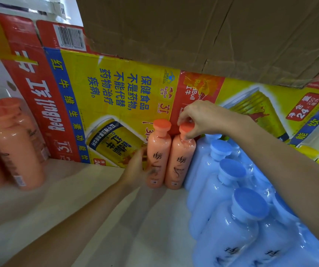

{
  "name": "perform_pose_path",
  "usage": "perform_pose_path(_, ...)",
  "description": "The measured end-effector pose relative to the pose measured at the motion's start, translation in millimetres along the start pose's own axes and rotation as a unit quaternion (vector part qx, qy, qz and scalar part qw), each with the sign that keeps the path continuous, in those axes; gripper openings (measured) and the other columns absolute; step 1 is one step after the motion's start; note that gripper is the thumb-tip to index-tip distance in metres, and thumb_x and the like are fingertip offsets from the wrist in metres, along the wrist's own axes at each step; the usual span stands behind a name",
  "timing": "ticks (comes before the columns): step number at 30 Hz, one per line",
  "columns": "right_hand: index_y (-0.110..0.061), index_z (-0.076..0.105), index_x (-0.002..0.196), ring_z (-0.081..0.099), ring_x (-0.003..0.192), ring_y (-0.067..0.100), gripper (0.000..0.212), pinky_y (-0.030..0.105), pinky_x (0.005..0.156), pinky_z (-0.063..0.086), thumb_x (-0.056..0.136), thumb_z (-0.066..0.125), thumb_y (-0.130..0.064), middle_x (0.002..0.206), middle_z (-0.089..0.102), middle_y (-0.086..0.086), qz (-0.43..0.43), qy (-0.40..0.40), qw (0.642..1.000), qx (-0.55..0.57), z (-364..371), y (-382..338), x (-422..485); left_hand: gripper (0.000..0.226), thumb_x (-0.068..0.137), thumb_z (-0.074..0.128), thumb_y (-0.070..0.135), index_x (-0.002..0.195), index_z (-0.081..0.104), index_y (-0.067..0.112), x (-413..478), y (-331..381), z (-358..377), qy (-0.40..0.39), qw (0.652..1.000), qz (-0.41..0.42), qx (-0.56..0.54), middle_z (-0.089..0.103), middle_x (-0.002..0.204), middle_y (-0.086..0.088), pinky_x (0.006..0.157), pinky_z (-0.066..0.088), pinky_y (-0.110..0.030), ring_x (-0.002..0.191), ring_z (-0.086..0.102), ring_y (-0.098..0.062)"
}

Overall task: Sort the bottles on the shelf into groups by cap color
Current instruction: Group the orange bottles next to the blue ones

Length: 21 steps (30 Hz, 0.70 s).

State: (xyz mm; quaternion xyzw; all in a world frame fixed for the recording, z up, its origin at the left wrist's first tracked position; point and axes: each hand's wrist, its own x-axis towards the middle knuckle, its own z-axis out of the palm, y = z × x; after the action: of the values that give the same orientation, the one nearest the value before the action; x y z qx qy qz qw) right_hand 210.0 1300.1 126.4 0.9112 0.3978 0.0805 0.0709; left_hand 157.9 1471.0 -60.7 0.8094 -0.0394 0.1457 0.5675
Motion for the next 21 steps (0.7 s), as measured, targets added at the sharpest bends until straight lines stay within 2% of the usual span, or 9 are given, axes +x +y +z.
perform_pose_path(4, -0.021, 0.065, 0.108, 0.056, 0.097, 0.015, 0.044, 0.026, 0.071, 0.037, 0.069, 0.076, -0.038, 0.106, 0.064, -0.004, 0.003, -0.005, 1.000, 0.004, -1.1, 0.0, -1.0, 0.060, 0.070, 0.076, 0.005, 0.112, 0.041, 0.029, -1.1, -8.3, 1.7, -0.008, 1.000, 0.000, -0.022, 0.056, 0.104, 0.016, 0.084, 0.046, -0.025, 0.100, 0.055, -0.005)
perform_pose_path(8, -0.020, 0.065, 0.109, 0.056, 0.098, 0.015, 0.044, 0.026, 0.072, 0.039, 0.070, 0.076, -0.037, 0.108, 0.064, -0.003, 0.004, -0.009, 1.000, 0.008, -3.1, 0.2, -2.1, 0.060, 0.065, 0.076, 0.022, 0.114, 0.041, 0.024, -0.5, -9.6, 2.0, -0.009, 1.000, 0.005, -0.022, 0.056, 0.104, 0.014, 0.083, 0.047, -0.020, 0.099, 0.055, -0.003)
perform_pose_path(11, -0.020, 0.065, 0.109, 0.056, 0.097, 0.015, 0.043, 0.024, 0.071, 0.036, 0.071, 0.076, -0.036, 0.108, 0.064, -0.003, 0.002, -0.012, 1.000, 0.010, -0.9, -0.1, -1.0, 0.057, 0.070, 0.076, 0.007, 0.114, 0.042, 0.020, 0.0, -11.1, 4.0, 0.002, 1.000, 0.009, -0.016, 0.056, 0.104, 0.010, 0.086, 0.046, -0.024, 0.100, 0.056, -0.010)
perform_pose_path(14, -0.020, 0.065, 0.111, 0.056, 0.099, 0.015, 0.043, 0.023, 0.071, 0.034, 0.072, 0.075, -0.035, 0.110, 0.065, -0.003, 0.002, -0.013, 1.000, 0.006, 0.2, -0.1, 0.3, 0.056, 0.071, 0.073, -0.003, 0.112, 0.041, 0.017, -0.9, -6.2, 8.4, 0.017, 1.000, 0.021, -0.013, 0.054, 0.102, 0.009, 0.077, 0.042, -0.007, 0.093, 0.053, 0.002)
perform_pose_path(16, -0.020, 0.065, 0.112, 0.056, 0.100, 0.016, 0.043, 0.023, 0.072, 0.035, 0.072, 0.074, -0.033, 0.111, 0.065, -0.003, 0.003, -0.015, 1.000, 0.005, -0.1, -0.1, 0.2, 0.056, 0.072, 0.071, -0.006, 0.113, 0.041, 0.016, -1.0, -6.3, 10.4, 0.019, 0.999, 0.022, -0.021, 0.054, 0.102, 0.007, 0.073, 0.041, -0.002, 0.092, 0.051, 0.005)
perform_pose_path(21, -0.019, 0.065, 0.111, 0.058, 0.101, 0.016, 0.040, 0.024, 0.075, 0.040, 0.072, 0.073, -0.028, 0.112, 0.066, -0.003, 0.014, -0.021, 1.000, 0.008, 0.6, -0.9, -0.4, 0.055, 0.075, 0.071, 0.002, 0.115, 0.040, 0.022, -0.3, -8.9, 8.8, 0.010, 0.999, 0.038, -0.001, 0.056, 0.110, 0.004, 0.082, 0.043, -0.013, 0.100, 0.053, -0.006)
